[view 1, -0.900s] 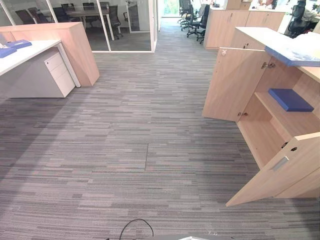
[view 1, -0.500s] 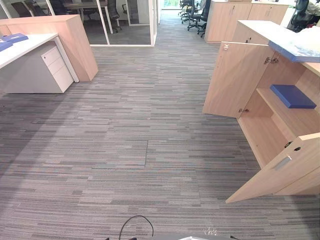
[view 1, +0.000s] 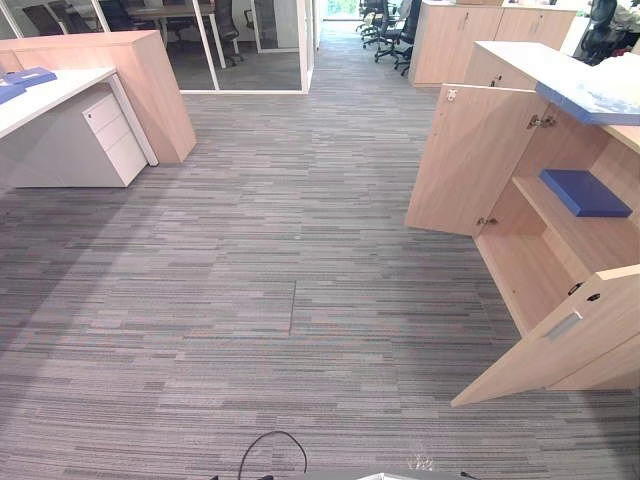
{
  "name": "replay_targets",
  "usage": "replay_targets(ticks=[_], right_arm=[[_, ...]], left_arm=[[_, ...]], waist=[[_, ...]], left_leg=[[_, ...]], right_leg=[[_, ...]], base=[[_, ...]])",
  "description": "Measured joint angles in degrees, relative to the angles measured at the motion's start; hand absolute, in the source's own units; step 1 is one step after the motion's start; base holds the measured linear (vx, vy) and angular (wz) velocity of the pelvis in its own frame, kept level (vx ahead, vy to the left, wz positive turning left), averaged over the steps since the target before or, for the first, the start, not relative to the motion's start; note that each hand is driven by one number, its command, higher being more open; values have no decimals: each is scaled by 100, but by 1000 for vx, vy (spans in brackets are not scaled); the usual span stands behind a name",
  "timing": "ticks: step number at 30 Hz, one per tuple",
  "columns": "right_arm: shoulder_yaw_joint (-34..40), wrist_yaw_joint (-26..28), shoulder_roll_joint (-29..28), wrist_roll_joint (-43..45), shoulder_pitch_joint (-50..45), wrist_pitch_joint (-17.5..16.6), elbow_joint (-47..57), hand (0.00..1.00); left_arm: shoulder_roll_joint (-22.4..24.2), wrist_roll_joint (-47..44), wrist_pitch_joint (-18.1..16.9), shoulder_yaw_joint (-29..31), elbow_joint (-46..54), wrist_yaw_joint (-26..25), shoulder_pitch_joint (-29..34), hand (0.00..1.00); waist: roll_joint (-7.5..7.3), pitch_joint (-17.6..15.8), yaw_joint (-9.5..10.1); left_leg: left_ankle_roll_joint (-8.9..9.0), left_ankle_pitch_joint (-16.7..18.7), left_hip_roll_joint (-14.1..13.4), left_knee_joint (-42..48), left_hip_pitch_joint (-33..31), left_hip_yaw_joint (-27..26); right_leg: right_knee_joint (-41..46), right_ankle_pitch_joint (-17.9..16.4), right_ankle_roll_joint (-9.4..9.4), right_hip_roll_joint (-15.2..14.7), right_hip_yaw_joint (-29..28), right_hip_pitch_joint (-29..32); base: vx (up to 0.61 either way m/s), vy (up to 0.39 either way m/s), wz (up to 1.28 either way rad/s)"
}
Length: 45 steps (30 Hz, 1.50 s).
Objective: Walk over to the cabinet, pick up the folder, carry it to the office cabinet, place the folder inside the office cabinet, then close the office cabinet door
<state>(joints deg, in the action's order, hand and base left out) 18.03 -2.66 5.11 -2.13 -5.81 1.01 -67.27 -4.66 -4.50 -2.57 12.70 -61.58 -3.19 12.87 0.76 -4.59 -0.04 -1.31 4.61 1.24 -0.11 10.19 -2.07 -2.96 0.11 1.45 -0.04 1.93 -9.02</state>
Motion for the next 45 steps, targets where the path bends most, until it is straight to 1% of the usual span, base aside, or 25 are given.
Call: replay_targets(ticks=[11, 16, 18, 20, 21, 22, 23, 25, 27, 29, 30, 31, 32, 33, 34, 35, 36, 37, 38, 39, 40, 41, 42, 43, 45], right_arm=[[0, -1, -2, 3, -5, 0, -1, 100], [131, -5, -66, 15, -4, 10, -11, 100], [342, -2, -156, 37, 48, 11, 4, 100], [497, -5, -177, 191, 71, 23, 187, 100], [495, -13, -181, 225, 66, 26, 208, 100], [480, -23, -180, 224, 70, 59, 251, 100], [453, -50, -180, 225, 80, 90, 290, 100], [455, -55, -171, 225, 132, 98, 356, 100], [441, -59, -180, 225, 214, 90, 475, 100], [387, -65, -257, 225, 272, 99, 473, 100], [398, -62, -323, 217, 277, 114, 452, 100], [401, -50, -311, 225, 271, 113, 446, 100], [588, -54, -348, 216, 256, 115, 355, 100], [708, -53, -352, 220, 244, 123, 289, 100], [913, -40, -454, 216, 273, 127, 273, 100], [1066, -38, -508, 217, 308, 122, 302, 100], [1132, -33, -509, 217, 317, 124, 301, 100], [1276, -36, -512, 217, 316, 131, 265, 100], [1397, -38, -513, 218, 299, 122, 305, 100], [1465, -38, -515, 219, 304, 122, 343, 100], [1480, -48, -497, 221, 325, 107, 416, 100], [1472, -58, -460, 222, 377, 77, 462, 100], [1447, -85, -438, 217, 402, 71, 477, 100], [1435, -150, -420, 223, 421, 68, 506, 100], [1307, -181, -409, 226, 468, 23, 517, 100]], left_arm=[[0, -71, 4, 32, -48, 7, -1, 100], [64, -314, 14, 446, -58, 38, 2, 100], [117, -412, 15, 768, -50, 67, -31, 100], [345, -533, 25, 1327, 120, 77, -104, 100], [386, -595, 30, 1449, 182, 81, -116, 100], [508, -696, 36, 1641, 344, 93, -127, 100], [606, -776, 36, 1780, 457, 93, -55, 100], [651, -854, 33, 1746, 483, 87, 38, 100], [761, -957, 35, 1749, 491, 85, 54, 100], [816, -1089, 36, 1750, 490, 76, 80, 100], [843, -1142, 31, 1745, 483, 59, 162, 100], [846, -1161, 30, 1746, 471, 57, 174, 100], [828, -1194, 23, 1749, 367, 51, 221, 100], [813, -1206, 12, 1767, 347, 45, 261, 100], [742, -1255, -7, 1789, 275, 5, 241, 100], [691, -1261, -16, 1789, 209, -12, 156, 100], [679, -1283, -29, 1780, 176, -13, 115, 100], [671, -1307, -51, 1750, 183, -12, 91, 100], [665, -1316, -62, 1720, 213, -5, 85, 100], [664, -1321, -64, 1702, 243, 0, 75, 100], [662, -1340, -70, 1625, 271, 7, 22, 100], [663, -1340, -73, 1561, 284, 7, -29, 100], [675, -1339, -71, 1561, 287, 10, -50, 100], [698, -1338, -68, 1553, 284, 13, -94, 100], [690, -1340, -71, 1519, 269, 8, -106, 100]], waist=[[-26, 17, 0], [-93, 53, 0], [-149, 15, 10], [-35, -199, 130], [-31, -238, 165], [-11, -333, 279], [-35, -351, 332], [-6, -306, 362], [70, -321, 444], [103, -323, 477], [153, -264, 514], [159, -253, 525], [159, -115, 577], [108, -16, 605], [-6, 131, 609], [-37, 172, 615], [-33, 175, 615], [-48, 212, 608], [-68, 302, 607], [-68, 320, 593], [-49, 305, 534], [-38, 300, 468], [-30, 285, 444], [41, 243, 417], [61, 217, 386]], left_leg=[[-3, -6, 0, -55, -39, 16], [36, 14, -14, -24, -182, 83], [165, 260, -64, 466, -477, 77], [306, 987, -361, 2304, -1224, -48], [335, 1021, -426, 2991, -1527, -67], [372, 1031, -533, 4263, -2156, -65], [378, 1187, -581, 4646, -2475, -15], [370, 1201, -619, 4258, -2803, 25], [364, 1086, -639, 3542, -3048, 60], [382, 686, -587, 2730, -3252, 78], [448, 269, -600, 2007, -3273, 120], [489, 137, -603, 2050, -3287, 62], [394, -185, -450, 2306, -3285, -97], [339, -186, -390, 2440, -3316, -229], [86, 45, -244, 2499, -3266, -481], [-61, 169, -121, 2409, -3040, -670], [-162, 204, -62, 2350, -2882, -740], [-284, 307, 75, 2180, -2492, -878], [-370, 378, 238, 1936, -2134, -974], [-399, 397, 319, 1796, -1946, -992], [-453, 429, 432, 1561, -1583, -1001], [-473, 441, 494, 1360, -1211, -971], [-473, 441, 502, 1252, -1030, -947], [-473, 441, 448, 1022, -651, -912], [-448, 455, 274, 809, -319, -909]], right_leg=[[-51, 0, 0, 1, 29, 32], [-135, 0, -2, 16, 105, 92], [-89, -24, -32, 38, 124, 169], [241, -316, -250, 237, 125, 249], [321, -381, -317, 260, 111, 237], [545, -526, -376, 274, 58, 223], [706, -663, -386, 244, -4, 184], [826, -795, -349, 157, -109, 167], [829, -900, -269, 46, -269, 127], [841, -1089, -88, -180, -355, 54], [898, -1387, 139, -425, -462, -50], [908, -1446, 170, -471, -490, -91], [905, -1648, 173, -728, -548, -221], [941, -1657, 205, -834, -590, -227], [1232, -1661, 240, -1076, -634, -113], [1739, -1534, 300, -1242, -640, 61], [1986, -1439, 326, -1306, -664, 121], [2536, -1213, 458, -1470, -667, 226], [3361, -952, 467, -1633, -653, 520], [3857, -754, 392, -1712, -636, 693], [4810, -248, 264, -1902, -490, 1033], [5668, -73, 91, -2106, -80, 1334], [5956, -142, -33, -2213, 184, 1434], [6314, -420, -263, -2327, 740, 1604], [6197, -910, -218, -2173, 1274, 1916]], base=[[0, 0, 0], [4, -12, 8], [9, -46, 4], [-40, -20, -8], [-33, -16, -15], [38, -11, -17], [100, -5, -26], [133, 30, -23], [219, 159, -34], [345, 292, -33], [357, 320, -29], [498, 425, -41], [396, 323, -36], [535, 379, -56], [531, 331, -63], [526, 302, -56], [501, 299, -52], [588, 350, -45], [490, 293, -38], [544, 297, -17], [400, 178, 1], [479, 200, 5], [364, 107, 1], [318, 67, -11], [256, -2, -14]])
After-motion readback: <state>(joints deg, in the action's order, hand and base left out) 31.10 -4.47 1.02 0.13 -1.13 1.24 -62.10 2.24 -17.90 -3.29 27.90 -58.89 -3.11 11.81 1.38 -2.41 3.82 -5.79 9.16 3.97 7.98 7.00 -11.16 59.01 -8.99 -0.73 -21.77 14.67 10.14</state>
